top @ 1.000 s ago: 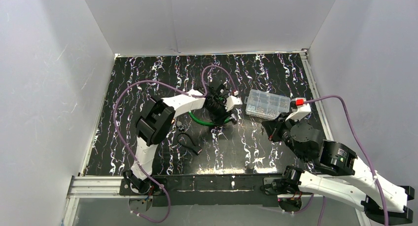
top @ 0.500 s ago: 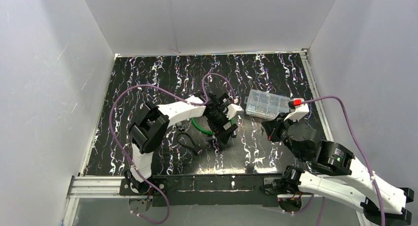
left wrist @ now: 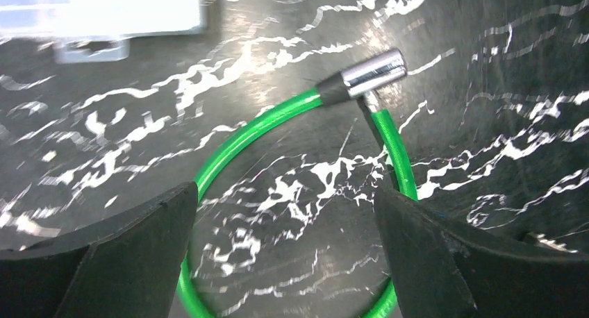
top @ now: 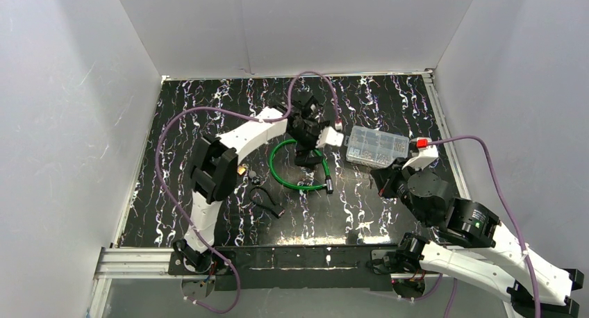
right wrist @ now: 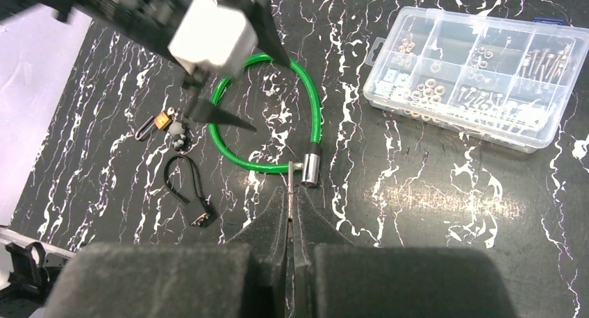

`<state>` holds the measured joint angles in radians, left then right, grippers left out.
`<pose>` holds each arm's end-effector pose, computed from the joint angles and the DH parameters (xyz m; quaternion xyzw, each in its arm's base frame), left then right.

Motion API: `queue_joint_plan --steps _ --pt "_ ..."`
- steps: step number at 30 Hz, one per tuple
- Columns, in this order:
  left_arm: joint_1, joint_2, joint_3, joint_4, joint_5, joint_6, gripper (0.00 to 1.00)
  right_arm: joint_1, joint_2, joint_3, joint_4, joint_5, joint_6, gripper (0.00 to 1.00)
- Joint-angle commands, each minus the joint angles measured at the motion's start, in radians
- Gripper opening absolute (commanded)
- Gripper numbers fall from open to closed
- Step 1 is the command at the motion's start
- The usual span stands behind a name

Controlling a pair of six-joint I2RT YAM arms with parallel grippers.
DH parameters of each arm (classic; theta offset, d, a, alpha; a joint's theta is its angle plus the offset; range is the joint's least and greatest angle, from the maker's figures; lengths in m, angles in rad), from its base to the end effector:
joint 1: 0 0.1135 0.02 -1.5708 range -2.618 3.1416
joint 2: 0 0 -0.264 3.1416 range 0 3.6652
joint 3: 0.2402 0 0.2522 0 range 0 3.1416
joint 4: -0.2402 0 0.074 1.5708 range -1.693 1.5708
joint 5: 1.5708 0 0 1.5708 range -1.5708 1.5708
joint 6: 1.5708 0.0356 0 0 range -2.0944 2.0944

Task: Unlock with the key
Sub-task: Pick up the lock from the center of the board.

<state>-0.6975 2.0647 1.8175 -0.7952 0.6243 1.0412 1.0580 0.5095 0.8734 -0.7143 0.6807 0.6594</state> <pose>0.3309 -0.3045 0.2553 0.7535 0.5316 -0.2496 0.2956 0.0649 0.0697 0.3506 0.0346 0.7951 0.2301 0.5600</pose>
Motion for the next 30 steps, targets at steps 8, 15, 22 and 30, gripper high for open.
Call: queue_joint_plan --steps 8,15,22,30 --pt "-0.060 0.160 0.050 -0.113 0.041 0.505 0.98 -0.010 -0.053 0.014 -0.008 0.030 0.051 0.01" --pt "-0.060 0.227 0.138 -0.163 0.047 0.539 0.98 -0.013 -0.050 0.020 -0.004 0.020 0.045 0.01" --pt "-0.054 0.275 0.190 -0.202 0.022 0.571 0.88 -0.015 -0.039 0.030 0.017 0.000 0.034 0.01" --pt "-0.068 0.299 0.194 -0.196 0.033 0.568 0.80 -0.015 -0.043 0.038 0.011 0.008 0.031 0.01"
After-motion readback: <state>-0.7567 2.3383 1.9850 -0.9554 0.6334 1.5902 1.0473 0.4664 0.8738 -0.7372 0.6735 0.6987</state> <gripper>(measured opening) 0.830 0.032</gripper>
